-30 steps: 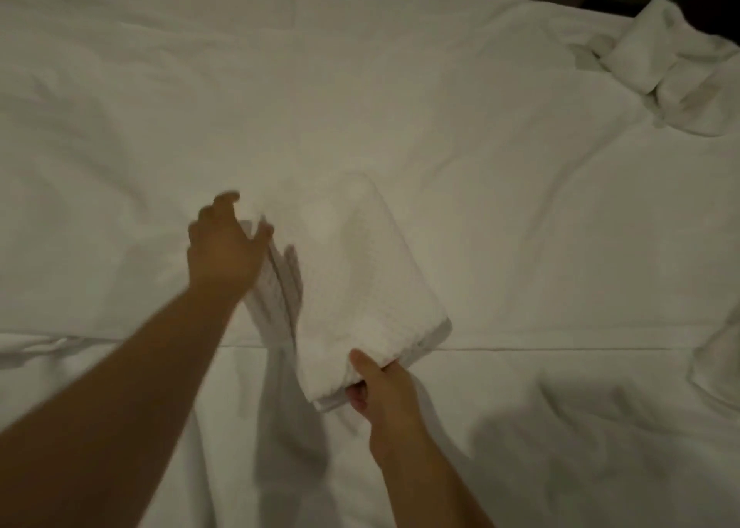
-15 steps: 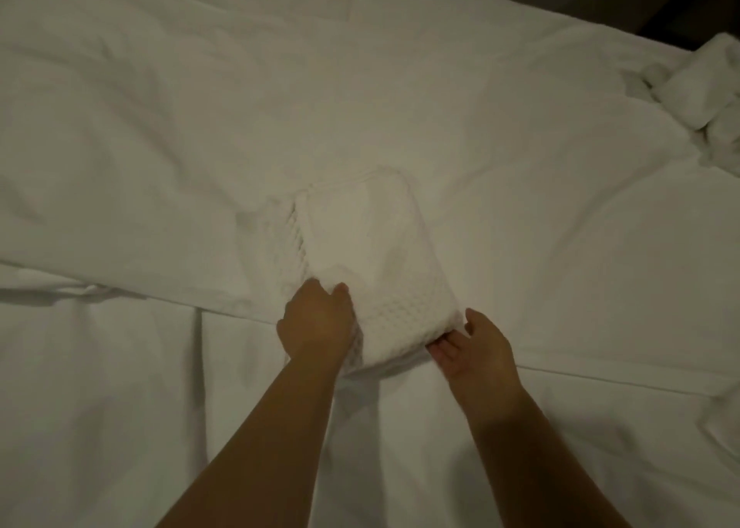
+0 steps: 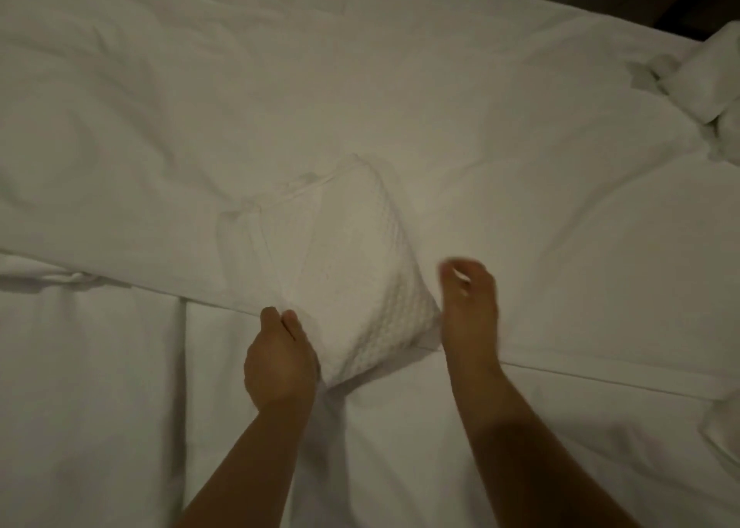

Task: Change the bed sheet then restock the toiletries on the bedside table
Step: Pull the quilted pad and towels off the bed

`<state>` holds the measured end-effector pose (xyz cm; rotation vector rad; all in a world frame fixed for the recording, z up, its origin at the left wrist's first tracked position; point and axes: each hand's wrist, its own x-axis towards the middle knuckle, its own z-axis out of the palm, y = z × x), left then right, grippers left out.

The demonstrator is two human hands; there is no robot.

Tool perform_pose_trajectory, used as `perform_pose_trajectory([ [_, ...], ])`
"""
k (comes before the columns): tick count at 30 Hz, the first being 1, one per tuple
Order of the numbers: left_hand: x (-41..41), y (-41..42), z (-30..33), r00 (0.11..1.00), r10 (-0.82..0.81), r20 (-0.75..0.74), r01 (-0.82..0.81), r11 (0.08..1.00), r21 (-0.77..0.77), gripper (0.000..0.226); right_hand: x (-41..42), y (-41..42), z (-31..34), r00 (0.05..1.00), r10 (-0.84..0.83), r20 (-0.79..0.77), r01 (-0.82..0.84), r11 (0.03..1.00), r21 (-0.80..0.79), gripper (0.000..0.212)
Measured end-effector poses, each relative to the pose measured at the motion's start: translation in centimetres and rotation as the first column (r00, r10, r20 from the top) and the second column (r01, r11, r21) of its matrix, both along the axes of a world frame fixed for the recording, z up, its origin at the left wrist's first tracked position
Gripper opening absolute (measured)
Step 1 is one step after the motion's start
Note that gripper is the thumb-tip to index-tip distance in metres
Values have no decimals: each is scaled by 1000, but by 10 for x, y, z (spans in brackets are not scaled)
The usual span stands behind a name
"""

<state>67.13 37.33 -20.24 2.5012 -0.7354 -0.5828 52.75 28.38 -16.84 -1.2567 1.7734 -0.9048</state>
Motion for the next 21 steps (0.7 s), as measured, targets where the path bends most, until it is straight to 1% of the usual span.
perform_pose_trajectory([
  [1, 1, -1, -3, 1000, 21, 1, -21, 1000, 14, 27, 7, -14, 3, 976, 216, -34, -213, 974, 77, 37],
  [2, 2, -2, -7, 999, 46, 1, -46, 999, 15, 28, 13, -26, 4, 908, 418, -39, -404, 895, 189, 54],
  [3, 4, -3, -11, 998, 70, 0, -70, 998, 5, 30, 18, -34, 3, 832, 555, -10, -529, 798, 287, 67],
  [4, 5, -4, -14, 996, 91, -5, -91, 996, -4, 30, 21, -40, 2, 782, 623, 36, -594, 727, 344, 76],
  [5, 5, -5, -14, 993, 112, -24, -113, 994, -17, 28, 21, -45, -2, 756, 651, 65, -626, 691, 361, 80],
  [7, 5, -10, -8, 974, 181, -137, -189, 981, -44, 25, 17, -54, -9, 738, 669, 88, -653, 677, 340, 84],
  [9, 7, -12, -2, 921, 222, -319, -251, 966, -53, 34, 15, -60, -12, 711, 694, 110, -686, 653, 321, 86],
  [11, 14, -9, 2, 847, 177, -502, -268, 957, -114, 44, 14, -62, -9, 695, 703, 147, -709, 638, 299, 85],
  [13, 21, -2, 7, 783, 73, -617, -243, 950, -196, 48, 10, -56, -9, 691, 696, 195, -719, 636, 280, 83],
  [15, 25, 7, 9, 780, -36, -625, -146, 960, -238, 57, 3, -41, -8, 705, 678, 210, -708, 652, 270, 81],
  [18, 29, 22, 12, 779, -153, -608, 7, 972, -235, 66, -16, -3, -6, 755, 605, 251, -654, 719, 234, 78],
  [20, 30, 30, 16, 752, -282, -596, 160, 955, -250, 74, -32, 25, -3, 800, 543, 254, -595, 771, 228, 72],
  [21, 29, 34, 18, 728, -364, -581, 257, 931, -260, 74, -39, 37, 0, 824, 506, 253, -560, 795, 234, 68],
])
